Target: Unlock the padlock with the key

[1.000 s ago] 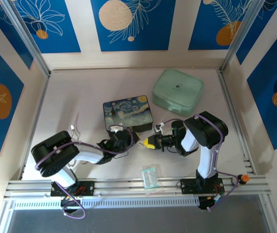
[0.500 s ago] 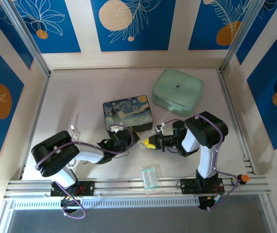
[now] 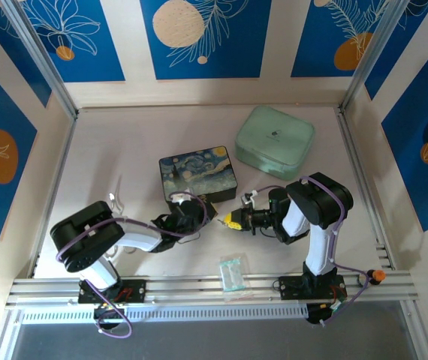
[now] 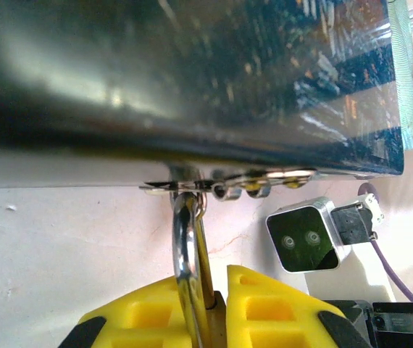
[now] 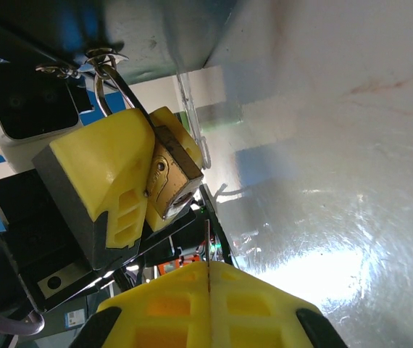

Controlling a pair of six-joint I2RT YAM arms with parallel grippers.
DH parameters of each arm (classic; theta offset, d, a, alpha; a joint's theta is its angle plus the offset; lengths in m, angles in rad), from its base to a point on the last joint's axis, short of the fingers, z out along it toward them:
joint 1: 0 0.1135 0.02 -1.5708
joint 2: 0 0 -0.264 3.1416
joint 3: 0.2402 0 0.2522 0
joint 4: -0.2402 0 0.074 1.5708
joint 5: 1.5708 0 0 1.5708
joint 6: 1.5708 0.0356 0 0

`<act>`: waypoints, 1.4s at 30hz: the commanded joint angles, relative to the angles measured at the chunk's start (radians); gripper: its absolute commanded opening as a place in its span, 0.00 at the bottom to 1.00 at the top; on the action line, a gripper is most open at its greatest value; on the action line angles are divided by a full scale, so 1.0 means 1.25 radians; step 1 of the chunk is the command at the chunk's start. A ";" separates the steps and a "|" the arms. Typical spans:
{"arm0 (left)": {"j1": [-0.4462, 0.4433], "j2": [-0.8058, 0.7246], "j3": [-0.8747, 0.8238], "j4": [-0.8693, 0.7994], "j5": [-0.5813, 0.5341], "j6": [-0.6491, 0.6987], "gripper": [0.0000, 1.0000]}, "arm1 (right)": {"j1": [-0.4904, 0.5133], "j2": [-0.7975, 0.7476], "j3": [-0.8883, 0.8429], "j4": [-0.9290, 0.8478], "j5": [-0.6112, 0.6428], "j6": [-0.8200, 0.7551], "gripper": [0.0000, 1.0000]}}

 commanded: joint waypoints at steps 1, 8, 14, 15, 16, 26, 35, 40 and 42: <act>0.005 0.017 0.012 0.039 0.058 -0.064 0.00 | -0.006 0.016 -0.011 0.006 0.005 0.009 0.00; 0.006 0.020 0.009 0.036 0.058 -0.061 0.00 | -0.011 0.017 -0.013 0.012 0.008 0.003 0.00; 0.006 0.017 0.010 0.030 0.056 -0.059 0.00 | -0.015 0.016 -0.011 -0.003 0.016 -0.007 0.00; 0.006 0.017 0.010 0.029 0.056 -0.058 0.00 | -0.016 0.018 -0.011 -0.003 0.018 -0.007 0.00; 0.006 0.018 0.010 0.028 0.056 -0.059 0.00 | -0.016 0.018 -0.011 -0.005 0.019 -0.009 0.00; 0.007 0.020 0.011 0.023 0.053 -0.058 0.00 | -0.018 0.013 -0.012 0.001 0.022 -0.009 0.00; 0.006 0.015 0.016 0.007 0.050 -0.054 0.00 | -0.019 0.011 -0.018 0.008 0.029 -0.018 0.00; 0.009 0.022 0.019 -0.001 0.053 -0.056 0.00 | -0.018 -0.001 -0.021 -0.024 0.048 -0.039 0.00; 0.009 0.025 0.023 -0.002 0.053 -0.056 0.00 | -0.018 -0.009 -0.023 -0.030 0.055 -0.042 0.00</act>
